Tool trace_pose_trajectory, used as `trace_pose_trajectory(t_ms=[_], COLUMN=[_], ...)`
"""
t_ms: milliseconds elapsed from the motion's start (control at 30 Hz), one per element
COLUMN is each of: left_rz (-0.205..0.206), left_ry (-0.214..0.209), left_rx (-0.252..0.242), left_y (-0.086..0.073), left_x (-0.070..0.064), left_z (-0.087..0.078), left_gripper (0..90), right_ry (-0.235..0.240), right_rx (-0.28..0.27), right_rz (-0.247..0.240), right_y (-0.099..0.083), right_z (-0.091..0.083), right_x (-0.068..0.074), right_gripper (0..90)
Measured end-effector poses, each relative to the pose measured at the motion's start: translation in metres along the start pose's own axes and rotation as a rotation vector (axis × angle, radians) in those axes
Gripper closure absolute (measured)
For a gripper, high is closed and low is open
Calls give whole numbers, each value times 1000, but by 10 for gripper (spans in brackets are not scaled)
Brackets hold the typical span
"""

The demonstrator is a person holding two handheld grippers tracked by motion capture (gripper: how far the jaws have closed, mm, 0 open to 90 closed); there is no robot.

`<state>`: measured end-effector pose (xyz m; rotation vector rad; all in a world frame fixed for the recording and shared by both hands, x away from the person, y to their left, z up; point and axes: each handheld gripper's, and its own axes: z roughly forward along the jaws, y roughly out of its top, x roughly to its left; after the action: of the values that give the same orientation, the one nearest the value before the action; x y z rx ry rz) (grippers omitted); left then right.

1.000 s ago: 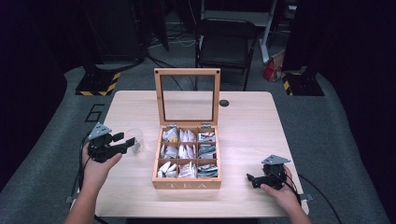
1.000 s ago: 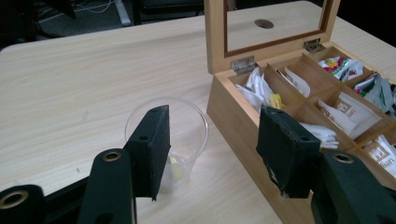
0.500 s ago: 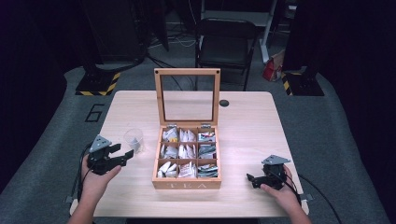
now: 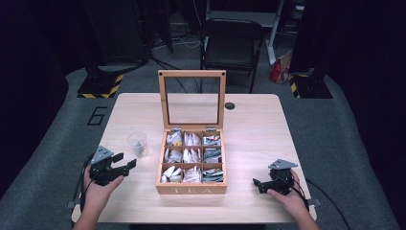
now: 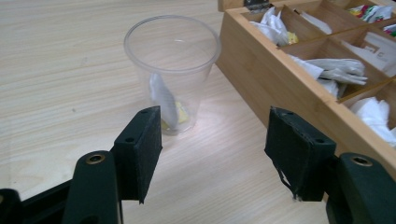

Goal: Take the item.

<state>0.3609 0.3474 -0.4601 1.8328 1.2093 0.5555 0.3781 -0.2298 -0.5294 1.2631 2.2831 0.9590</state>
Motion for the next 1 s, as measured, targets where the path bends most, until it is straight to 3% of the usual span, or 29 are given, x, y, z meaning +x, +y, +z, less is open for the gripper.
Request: trace_pose_trajectory(t_ms=[333, 567, 633, 1000], left_rz=[-43, -43, -59, -56], left_ry=[19, 20, 15, 17], left_rx=[24, 61, 71, 82], left_y=[-17, -27, -29, -33], left_x=[13, 19, 19, 18], left_z=[8, 15, 17, 24], left_gripper=[363, 364, 364, 363], right_ry=[1, -3, -3, 1], right_rx=[0, 0, 0, -1], right_rz=[-1, -3, -2, -1], right_y=[0, 0, 0, 0], right_z=[0, 0, 0, 0], right_x=[0, 0, 0, 0], right_gripper=[0, 0, 0, 0])
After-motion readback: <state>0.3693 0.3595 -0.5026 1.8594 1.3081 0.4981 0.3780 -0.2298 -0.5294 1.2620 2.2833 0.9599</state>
